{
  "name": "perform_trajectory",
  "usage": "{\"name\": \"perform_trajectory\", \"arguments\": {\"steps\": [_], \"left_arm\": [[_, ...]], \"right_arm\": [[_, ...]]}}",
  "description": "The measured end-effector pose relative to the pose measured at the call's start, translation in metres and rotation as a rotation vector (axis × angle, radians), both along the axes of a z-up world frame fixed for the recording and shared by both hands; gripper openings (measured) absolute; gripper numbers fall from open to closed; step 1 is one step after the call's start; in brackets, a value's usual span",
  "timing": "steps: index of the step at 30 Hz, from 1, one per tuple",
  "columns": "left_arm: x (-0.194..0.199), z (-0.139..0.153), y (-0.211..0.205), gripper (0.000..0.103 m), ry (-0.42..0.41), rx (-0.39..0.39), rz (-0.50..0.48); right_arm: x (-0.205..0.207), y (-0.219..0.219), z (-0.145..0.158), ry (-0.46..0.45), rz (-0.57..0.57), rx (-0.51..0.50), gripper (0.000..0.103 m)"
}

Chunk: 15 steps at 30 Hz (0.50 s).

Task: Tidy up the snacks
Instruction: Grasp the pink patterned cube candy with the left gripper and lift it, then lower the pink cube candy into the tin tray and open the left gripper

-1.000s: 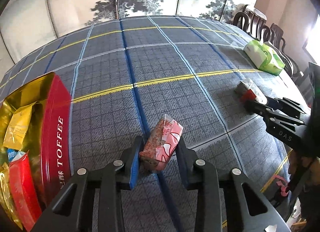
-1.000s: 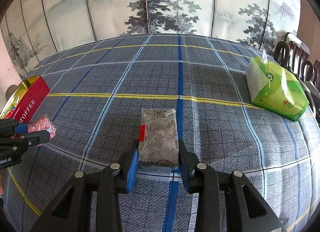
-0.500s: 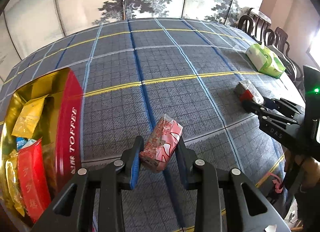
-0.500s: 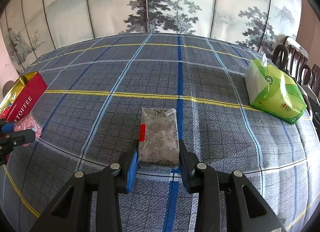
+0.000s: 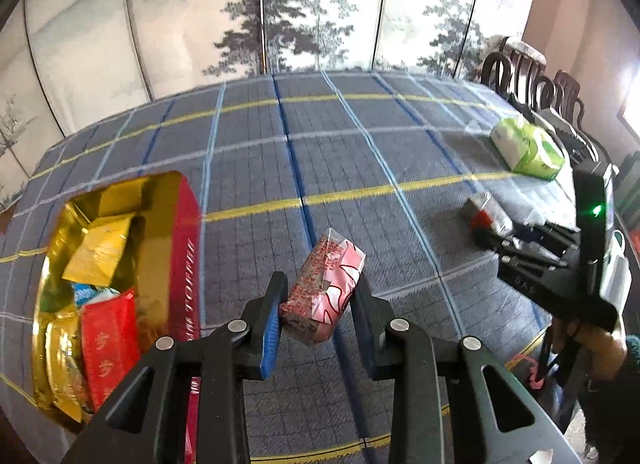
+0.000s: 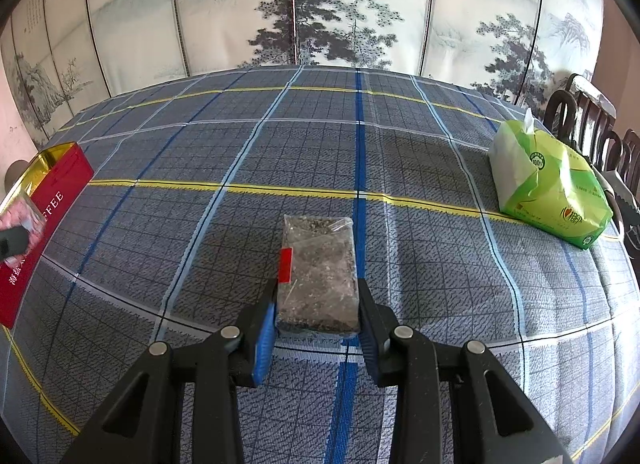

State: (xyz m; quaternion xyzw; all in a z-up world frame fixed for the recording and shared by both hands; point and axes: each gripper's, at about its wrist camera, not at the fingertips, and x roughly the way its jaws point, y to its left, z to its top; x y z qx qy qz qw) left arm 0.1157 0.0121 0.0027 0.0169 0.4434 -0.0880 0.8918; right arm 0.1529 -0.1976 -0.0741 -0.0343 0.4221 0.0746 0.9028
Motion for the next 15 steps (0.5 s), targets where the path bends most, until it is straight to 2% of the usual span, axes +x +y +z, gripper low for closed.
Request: {"name": "perform_trajectory", "arguments": {"steps": [8,15], "left_arm": [[0.002,0.025,0.036,0.028,-0.045,-0.019,0.073],[0.015,0.023,0.078,0.028,-0.038,-0.022,0.18]], "right_arm": [[0.0,0.0,0.0,0.0,0.0,-0.001,0.036],[0.0,0.0,0.0,0.0,0.0,0.0,0.036]]}}
